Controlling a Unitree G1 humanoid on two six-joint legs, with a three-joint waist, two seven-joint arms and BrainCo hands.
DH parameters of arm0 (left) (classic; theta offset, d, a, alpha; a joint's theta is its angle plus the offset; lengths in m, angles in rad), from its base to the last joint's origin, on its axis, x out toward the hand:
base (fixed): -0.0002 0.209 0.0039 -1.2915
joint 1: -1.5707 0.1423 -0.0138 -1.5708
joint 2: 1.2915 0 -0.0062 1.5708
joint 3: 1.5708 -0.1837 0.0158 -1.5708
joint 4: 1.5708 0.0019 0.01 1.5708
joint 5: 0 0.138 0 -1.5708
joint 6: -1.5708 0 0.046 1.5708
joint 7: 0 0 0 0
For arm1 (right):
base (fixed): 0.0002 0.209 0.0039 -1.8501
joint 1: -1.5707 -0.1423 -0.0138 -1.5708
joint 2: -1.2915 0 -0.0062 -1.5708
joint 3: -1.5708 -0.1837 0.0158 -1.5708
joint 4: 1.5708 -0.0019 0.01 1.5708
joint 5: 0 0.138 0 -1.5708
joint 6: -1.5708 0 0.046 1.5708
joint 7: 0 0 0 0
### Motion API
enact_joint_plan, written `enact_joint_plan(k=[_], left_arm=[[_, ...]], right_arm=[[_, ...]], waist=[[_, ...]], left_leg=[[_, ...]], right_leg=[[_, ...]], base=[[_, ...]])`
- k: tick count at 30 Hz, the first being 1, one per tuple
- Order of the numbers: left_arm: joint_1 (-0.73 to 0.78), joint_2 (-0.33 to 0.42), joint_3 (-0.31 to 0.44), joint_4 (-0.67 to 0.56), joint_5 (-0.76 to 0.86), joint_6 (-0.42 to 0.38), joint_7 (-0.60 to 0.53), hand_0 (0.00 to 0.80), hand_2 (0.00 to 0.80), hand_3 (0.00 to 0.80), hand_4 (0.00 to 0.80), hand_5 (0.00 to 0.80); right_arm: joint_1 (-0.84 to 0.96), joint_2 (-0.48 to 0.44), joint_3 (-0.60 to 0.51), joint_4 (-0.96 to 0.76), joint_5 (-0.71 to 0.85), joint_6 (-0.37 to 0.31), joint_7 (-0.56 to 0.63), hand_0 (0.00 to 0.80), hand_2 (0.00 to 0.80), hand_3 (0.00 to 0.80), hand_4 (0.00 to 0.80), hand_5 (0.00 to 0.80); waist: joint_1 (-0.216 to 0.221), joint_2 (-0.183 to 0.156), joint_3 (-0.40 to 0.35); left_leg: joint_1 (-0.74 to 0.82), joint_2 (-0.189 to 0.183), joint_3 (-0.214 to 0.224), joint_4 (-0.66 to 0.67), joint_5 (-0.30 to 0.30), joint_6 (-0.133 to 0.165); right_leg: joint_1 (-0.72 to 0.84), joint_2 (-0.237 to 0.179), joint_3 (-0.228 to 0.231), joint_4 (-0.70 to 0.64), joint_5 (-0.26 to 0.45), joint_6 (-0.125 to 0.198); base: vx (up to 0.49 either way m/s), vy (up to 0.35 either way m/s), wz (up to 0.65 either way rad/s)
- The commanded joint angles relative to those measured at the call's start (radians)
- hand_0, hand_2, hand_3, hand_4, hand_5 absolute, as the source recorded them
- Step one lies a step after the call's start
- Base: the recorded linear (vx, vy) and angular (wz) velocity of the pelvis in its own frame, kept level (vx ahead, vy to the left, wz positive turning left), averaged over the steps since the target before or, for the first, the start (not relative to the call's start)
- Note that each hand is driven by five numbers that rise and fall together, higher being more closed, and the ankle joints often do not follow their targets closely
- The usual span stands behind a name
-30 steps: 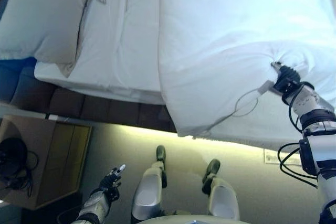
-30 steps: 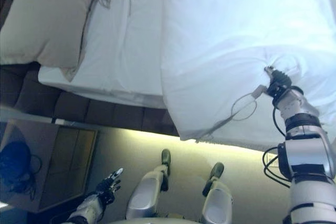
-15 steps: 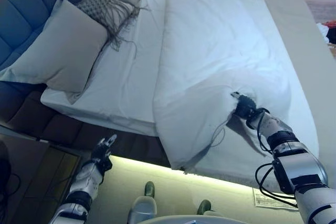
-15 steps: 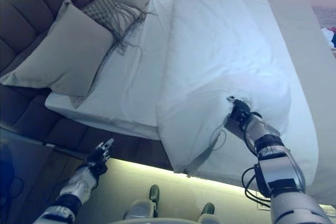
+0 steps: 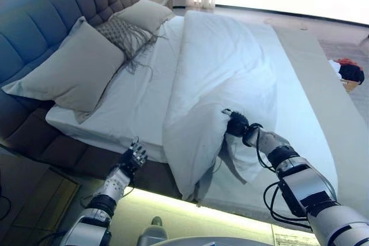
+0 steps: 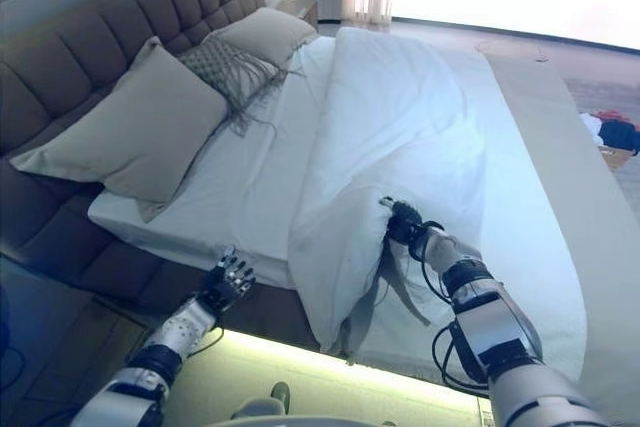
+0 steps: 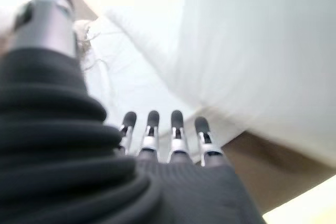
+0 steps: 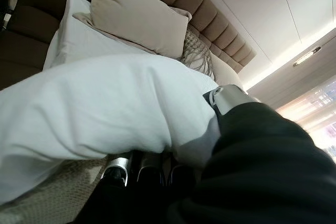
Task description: Make the bed neatly
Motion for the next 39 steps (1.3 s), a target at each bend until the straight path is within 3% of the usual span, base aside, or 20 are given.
enact_joint_plan(k=[1,7,14,17,21,28,39], left_arm=[[-0.054,-0.076,-0.083,0.127,-0.217,0.104,-0.032,0.0,0.0,0.0,0.0,0.0],[0.02,-0.163,-0.061,0.211,-0.507,0.305,-0.001,0.0,0.0,0.0,0.0,0.0],[0.037,-0.185,-0.088,0.198,-0.68,0.435,0.101,0.0,0.0,0.0,0.0,0.0],[0.017,-0.189,-0.104,0.185,-0.767,0.443,0.124,0.0,0.0,0.0,0.0,0.0],[-0.006,-0.203,-0.113,0.16,-0.767,0.447,0.07,0.0,0.0,0.0,0.0,0.0],[-0.076,-0.25,-0.134,0.128,-0.767,0.466,-0.142,0.0,0.0,0.0,0.0,0.0],[-0.188,-0.325,-0.151,0.109,-0.767,0.359,-0.367,0.0,0.0,0.0,0.0,0.0]], right_arm=[[-0.102,0.03,-0.004,-0.104,0.101,-0.045,0.035,0.8,0.8,0.8,0.8,0.8],[-0.089,0.056,-0.016,-0.116,0.12,-0.067,0.026,0.8,0.8,0.8,0.8,0.8],[-0.106,0.084,-0.005,-0.144,0.173,-0.135,0.034,0.8,0.8,0.8,0.8,0.8],[-0.124,0.091,0.009,-0.163,0.206,-0.169,0.045,0.8,0.8,0.8,0.8,0.8],[-0.15,0.1,0.027,-0.219,0.253,-0.203,0.038,0.8,0.8,0.8,0.8,0.8],[-0.135,0.125,0.056,-0.372,0.318,-0.251,0.033,0.8,0.8,0.8,0.8,0.8],[-0.056,0.146,0.097,-0.622,0.307,-0.263,0.042,0.8,0.8,0.8,0.8,0.8]], waist=[[0.029,-0.016,-0.065],[0.034,-0.055,-0.046],[0.052,-0.117,0.009],[0.056,-0.144,0.048],[0.054,-0.171,0.097],[0.02,-0.202,0.146],[-0.059,-0.23,0.172]], left_leg=[[0.02,0.025,0.006,0.004,-0.065,-0.021],[0.019,0.035,0.021,0.001,-0.076,-0.022],[-0.019,0.066,0.028,0.008,-0.072,-0.024],[-0.044,0.08,0.027,0.012,-0.07,-0.025],[-0.076,0.096,0.023,0.015,-0.063,-0.028],[-0.116,0.116,0.028,0.019,-0.057,-0.038],[-0.146,0.137,0.052,0.024,-0.052,-0.054]], right_leg=[[0.0,-0.072,-0.008,0.045,-0.025,0.037],[-0.004,-0.069,-0.004,0.041,-0.023,0.047],[-0.048,-0.049,0.002,0.052,-0.01,0.053],[-0.076,-0.037,0.007,0.059,-0.004,0.053],[-0.111,-0.023,0.016,0.062,0.006,0.051],[-0.159,0.0,0.037,0.061,0.014,0.044],[-0.197,0.026,0.07,0.05,0.014,0.036]], base=[[0.072,-0.048,-0.01],[0.056,-0.085,0.0],[-0.038,-0.191,-0.01],[-0.123,-0.222,-0.02],[-0.126,-0.173,-0.04],[-0.084,-0.101,-0.1],[-0.041,-0.038,-0.12]])
